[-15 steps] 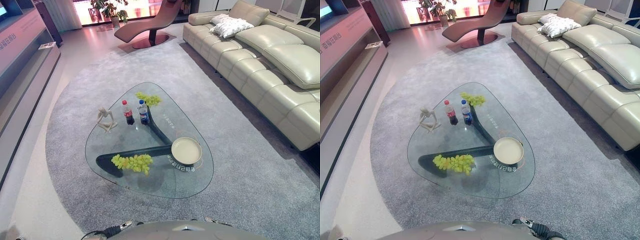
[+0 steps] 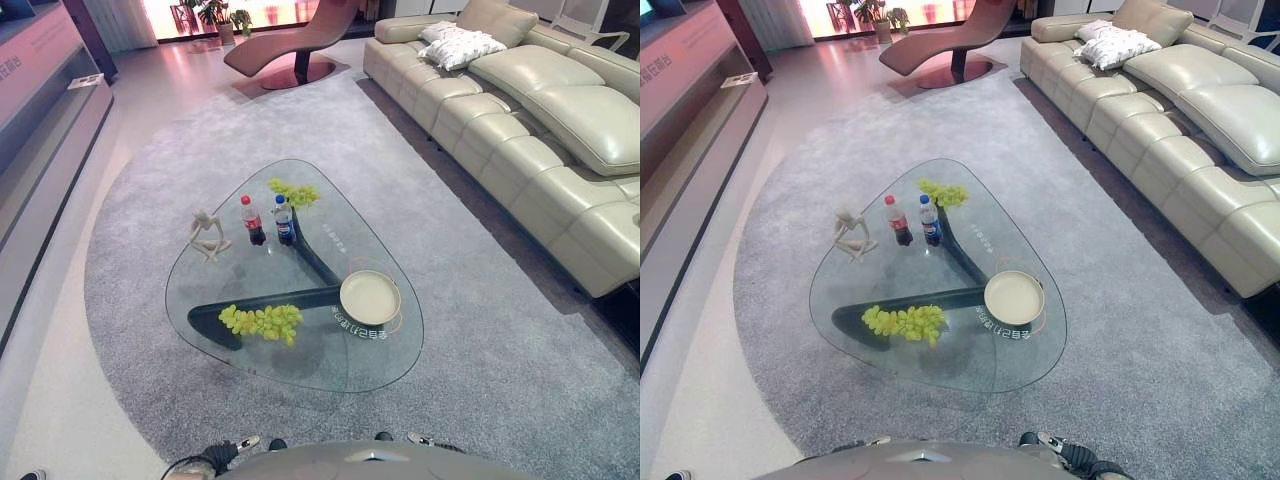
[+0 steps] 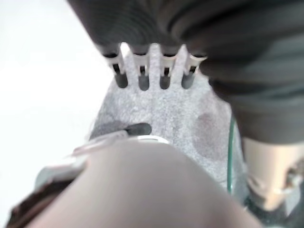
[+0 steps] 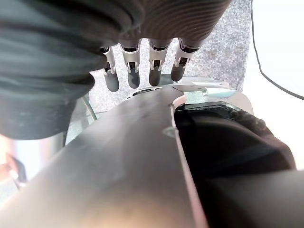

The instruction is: Pick up fruits into the plate

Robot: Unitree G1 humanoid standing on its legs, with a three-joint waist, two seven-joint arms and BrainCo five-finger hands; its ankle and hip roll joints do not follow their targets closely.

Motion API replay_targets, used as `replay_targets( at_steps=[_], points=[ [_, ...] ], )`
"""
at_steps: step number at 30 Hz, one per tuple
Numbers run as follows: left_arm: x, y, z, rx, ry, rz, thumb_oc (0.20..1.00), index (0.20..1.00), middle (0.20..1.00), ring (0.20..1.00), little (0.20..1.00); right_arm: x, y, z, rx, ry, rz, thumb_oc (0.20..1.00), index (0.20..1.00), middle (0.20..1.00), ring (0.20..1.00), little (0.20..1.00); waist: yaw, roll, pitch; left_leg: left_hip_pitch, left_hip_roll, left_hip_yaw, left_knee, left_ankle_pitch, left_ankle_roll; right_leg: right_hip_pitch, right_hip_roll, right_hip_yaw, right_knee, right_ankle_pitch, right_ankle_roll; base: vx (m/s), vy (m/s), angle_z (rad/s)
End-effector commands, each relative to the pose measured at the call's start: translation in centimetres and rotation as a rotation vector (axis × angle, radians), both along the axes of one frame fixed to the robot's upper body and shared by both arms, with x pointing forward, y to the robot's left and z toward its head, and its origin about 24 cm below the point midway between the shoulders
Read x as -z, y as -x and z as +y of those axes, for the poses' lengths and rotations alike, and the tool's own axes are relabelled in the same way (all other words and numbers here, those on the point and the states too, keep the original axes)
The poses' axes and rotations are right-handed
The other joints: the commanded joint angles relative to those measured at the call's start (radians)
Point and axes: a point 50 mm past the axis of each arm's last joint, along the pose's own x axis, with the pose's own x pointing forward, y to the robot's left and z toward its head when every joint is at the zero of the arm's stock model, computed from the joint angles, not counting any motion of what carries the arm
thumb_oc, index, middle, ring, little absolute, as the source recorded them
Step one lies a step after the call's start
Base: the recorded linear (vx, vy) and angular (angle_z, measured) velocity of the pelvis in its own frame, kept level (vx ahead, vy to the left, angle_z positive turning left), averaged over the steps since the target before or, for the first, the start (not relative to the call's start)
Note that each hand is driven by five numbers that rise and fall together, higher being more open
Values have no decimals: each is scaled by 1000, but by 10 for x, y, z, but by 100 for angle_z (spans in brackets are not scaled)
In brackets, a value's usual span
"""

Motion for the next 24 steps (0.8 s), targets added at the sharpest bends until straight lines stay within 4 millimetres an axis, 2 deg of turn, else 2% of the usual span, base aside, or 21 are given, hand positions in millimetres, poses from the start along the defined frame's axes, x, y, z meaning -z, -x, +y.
replay_targets(
  at_steps=[1,4,5,9,12,17,19,24],
  points=[
    [-15,-51,9,146,-92,-162,1000,1000,1000,1000,1000,-3,-32,16,-56,-54,-69,1000,1000,1000,1000,1000,-26,-17,68,8,-60,10,7,-39,42,16,11,26,17,28,8,14,55,-5],
    [-30,-82,18,257,-171,-263,1000,1000,1000,1000,1000,-7,-40,6,-61,-39,-89,1000,1000,1000,1000,1000,-39,-3,86,-8,-58,17,7,-32,42,-7,12,35,22,31,7,-2,62,-4],
    [-32,-85,19,267,-179,-273,1000,1000,1000,1000,1000,-8,-41,5,-63,-37,-92,1000,1000,1000,1000,1000,-41,-1,88,-11,-58,18,7,-31,42,-11,12,37,22,31,7,-16,71,-15],
    [-64,-135,30,433,-339,-417,1000,1000,1000,1000,1000,-17,-63,-9,-71,-11,-158,1000,1000,1000,1000,1000,-63,24,134,-57,-58,24,7,-15,44,-70,13,60,36,36,0,-86,106,-13],
    [-97,-172,45,511,-483,-523,1000,1000,1000,1000,1000,-27,-81,-22,-63,7,-232,1000,1000,1000,1000,1000,-79,44,186,-93,-61,27,7,-5,43,-122,12,77,50,41,-6,-118,125,-20],
    [-142,-208,65,595,-689,-631,1000,1000,1000,1000,1000,-38,-101,-29,-51,3,-321,1000,1000,1000,1000,1000,-95,57,245,-137,-65,37,7,9,41,-179,15,93,64,47,-10,-62,46,-6],
    [-180,-230,81,650,-831,-693,1000,1000,1000,1000,1000,-44,-113,-31,-31,-9,-378,1000,1000,1000,1000,1000,-99,57,286,-170,-67,37,9,19,36,-212,19,97,73,50,-12,-114,-30,-12],
    [-232,-255,97,744,-1091,-699,1000,1000,1000,1000,1000,-54,-131,-31,37,-33,-463,1000,1000,1000,1000,1000,-103,54,351,-229,-70,25,21,32,30,-275,24,96,96,52,-13,-107,-58,1]
  ],
)
